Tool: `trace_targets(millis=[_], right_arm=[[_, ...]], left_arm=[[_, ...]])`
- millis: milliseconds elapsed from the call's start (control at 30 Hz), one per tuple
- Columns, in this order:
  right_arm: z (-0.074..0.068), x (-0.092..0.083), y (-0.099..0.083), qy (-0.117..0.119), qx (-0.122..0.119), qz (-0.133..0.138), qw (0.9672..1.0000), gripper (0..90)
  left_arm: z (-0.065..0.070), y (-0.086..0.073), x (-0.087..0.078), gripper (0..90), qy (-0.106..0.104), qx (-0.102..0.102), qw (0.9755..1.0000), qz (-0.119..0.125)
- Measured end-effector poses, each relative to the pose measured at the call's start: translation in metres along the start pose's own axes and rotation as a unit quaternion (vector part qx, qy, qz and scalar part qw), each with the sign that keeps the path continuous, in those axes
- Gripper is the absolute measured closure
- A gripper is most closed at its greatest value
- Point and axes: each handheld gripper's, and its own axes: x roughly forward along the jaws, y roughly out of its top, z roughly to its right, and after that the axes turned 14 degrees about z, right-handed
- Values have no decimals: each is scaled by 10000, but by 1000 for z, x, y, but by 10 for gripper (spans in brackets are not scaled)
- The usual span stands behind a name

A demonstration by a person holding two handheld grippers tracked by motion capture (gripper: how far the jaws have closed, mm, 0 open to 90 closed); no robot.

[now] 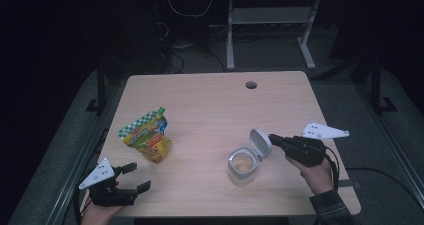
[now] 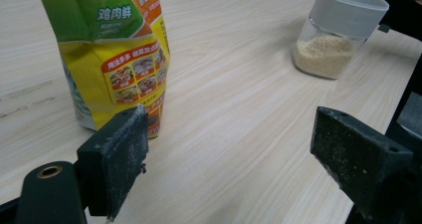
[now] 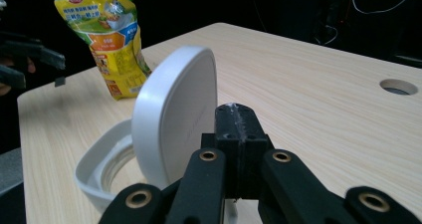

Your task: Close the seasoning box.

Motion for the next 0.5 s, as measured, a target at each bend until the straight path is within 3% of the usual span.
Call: trace_targets(millis=[500], right_arm=[[-13, 12, -2, 283, 21, -38, 9996, 900]], left_arm=[[-1, -2, 4, 147, -50, -3, 10000, -55]])
